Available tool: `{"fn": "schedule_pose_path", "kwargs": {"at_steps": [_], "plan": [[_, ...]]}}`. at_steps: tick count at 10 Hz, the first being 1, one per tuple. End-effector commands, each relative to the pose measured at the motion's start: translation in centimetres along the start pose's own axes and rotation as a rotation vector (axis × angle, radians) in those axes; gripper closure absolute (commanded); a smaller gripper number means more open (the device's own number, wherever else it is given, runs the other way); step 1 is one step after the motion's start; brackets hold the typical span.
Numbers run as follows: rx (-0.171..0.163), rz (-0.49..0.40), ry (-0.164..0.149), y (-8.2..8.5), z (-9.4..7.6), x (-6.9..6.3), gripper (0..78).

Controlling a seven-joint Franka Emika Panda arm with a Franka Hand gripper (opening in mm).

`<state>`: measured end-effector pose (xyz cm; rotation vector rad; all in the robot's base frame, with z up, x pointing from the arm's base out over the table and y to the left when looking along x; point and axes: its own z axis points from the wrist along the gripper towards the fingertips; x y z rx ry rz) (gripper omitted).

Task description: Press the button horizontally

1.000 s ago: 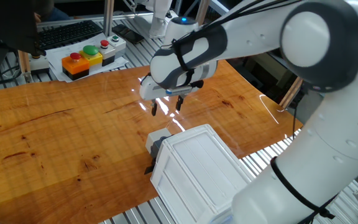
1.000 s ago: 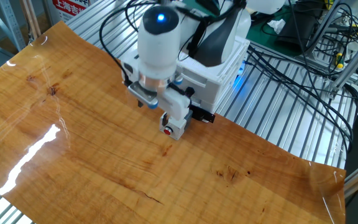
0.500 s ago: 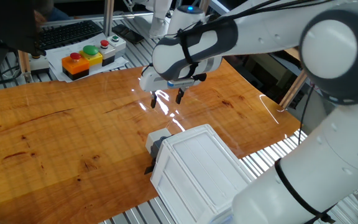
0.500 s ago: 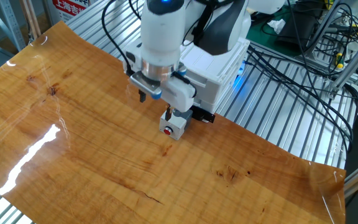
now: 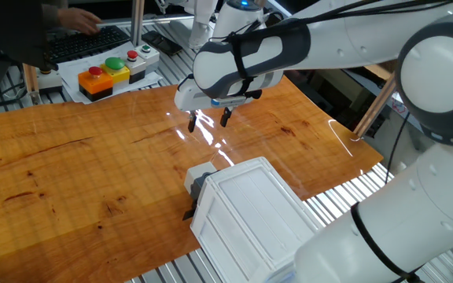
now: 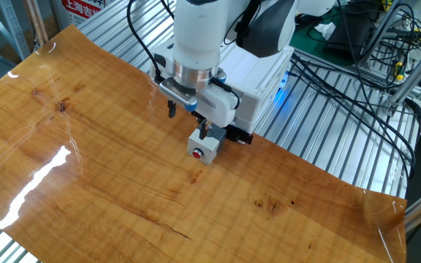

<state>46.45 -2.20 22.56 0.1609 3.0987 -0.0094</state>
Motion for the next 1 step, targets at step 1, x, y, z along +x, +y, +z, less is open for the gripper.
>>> {"fn": "schedule_pose_path", "kwargs": {"at_steps": [1], "plan": [[-0.005,-0.010,-0.014,-0.11,-0.88,-0.78,0.1]]}}
